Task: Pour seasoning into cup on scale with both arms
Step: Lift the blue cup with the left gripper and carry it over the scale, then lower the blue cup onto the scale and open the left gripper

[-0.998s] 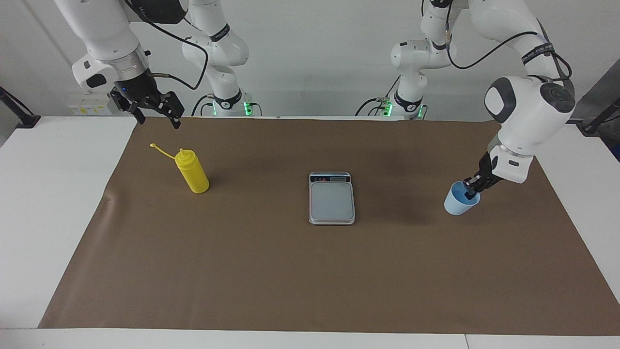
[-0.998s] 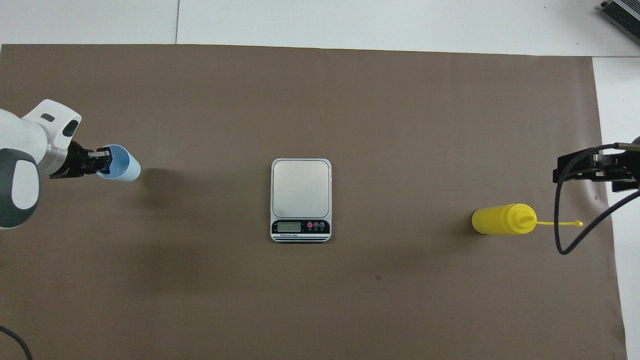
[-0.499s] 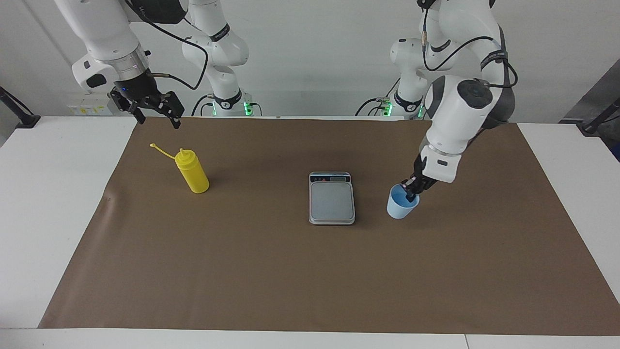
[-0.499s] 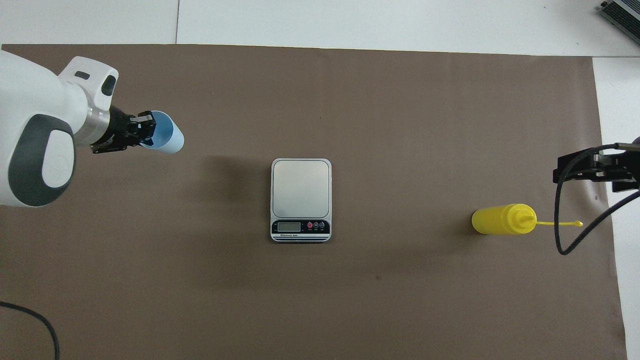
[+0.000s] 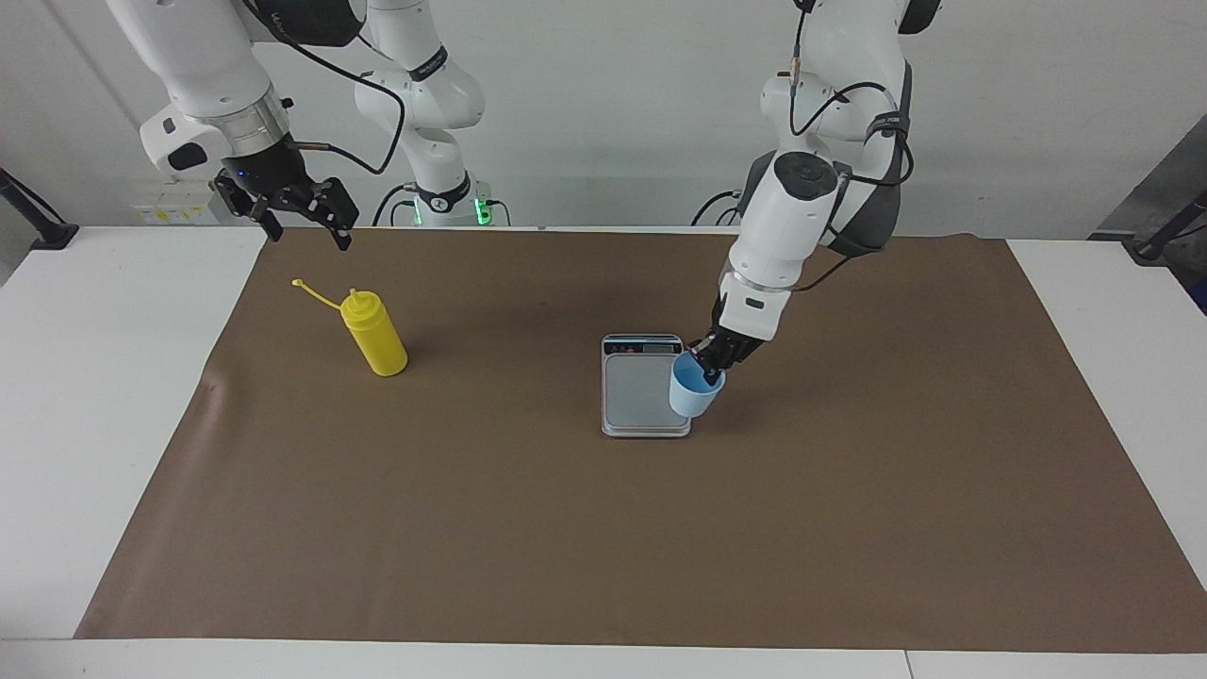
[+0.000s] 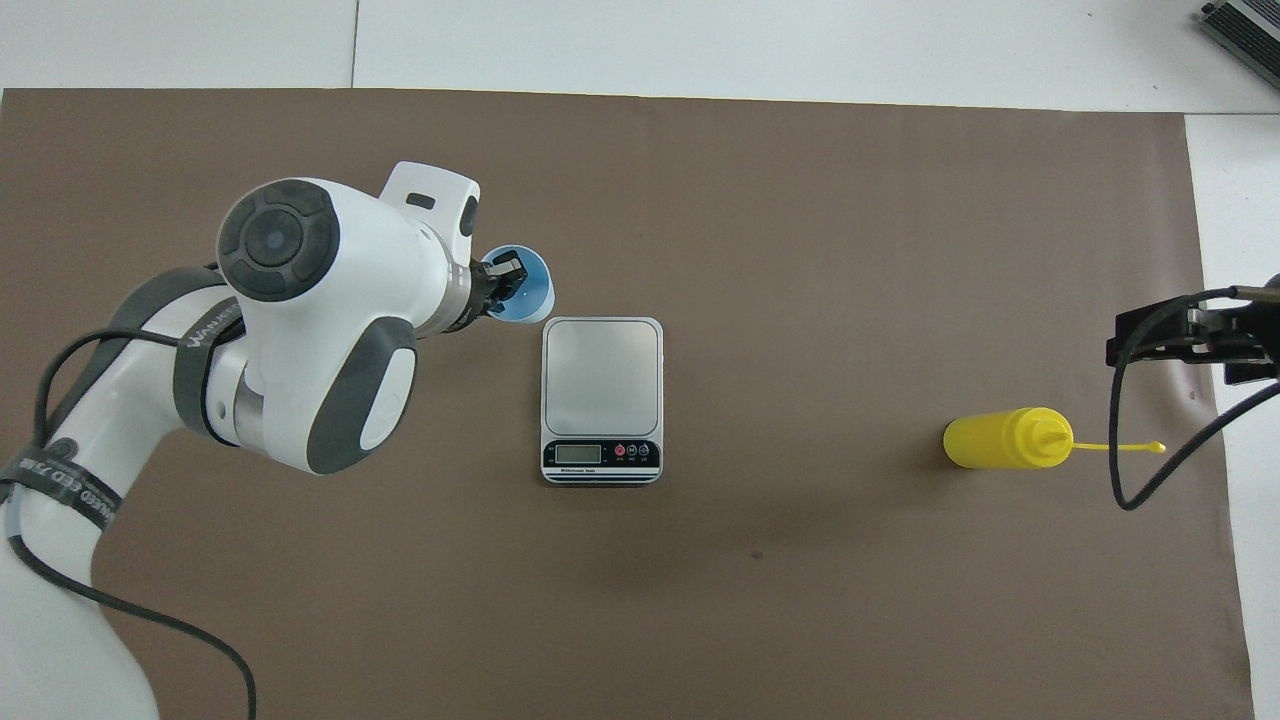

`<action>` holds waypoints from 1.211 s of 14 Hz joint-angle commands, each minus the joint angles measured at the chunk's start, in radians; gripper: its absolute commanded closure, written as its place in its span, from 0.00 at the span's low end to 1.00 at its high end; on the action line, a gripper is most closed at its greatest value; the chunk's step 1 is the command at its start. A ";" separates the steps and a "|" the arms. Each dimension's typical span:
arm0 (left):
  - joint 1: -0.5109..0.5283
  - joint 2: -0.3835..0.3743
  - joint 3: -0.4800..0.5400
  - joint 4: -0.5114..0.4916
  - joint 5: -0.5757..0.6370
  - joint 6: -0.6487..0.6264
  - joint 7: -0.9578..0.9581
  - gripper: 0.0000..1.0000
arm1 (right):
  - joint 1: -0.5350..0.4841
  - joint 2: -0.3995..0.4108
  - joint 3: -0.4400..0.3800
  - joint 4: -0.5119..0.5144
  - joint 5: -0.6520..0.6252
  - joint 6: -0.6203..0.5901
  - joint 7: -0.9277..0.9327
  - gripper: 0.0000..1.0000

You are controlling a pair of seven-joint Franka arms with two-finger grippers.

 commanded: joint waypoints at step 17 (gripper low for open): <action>-0.069 0.031 0.023 -0.090 0.028 0.132 -0.009 1.00 | -0.019 -0.049 -0.006 -0.071 0.005 0.001 -0.090 0.00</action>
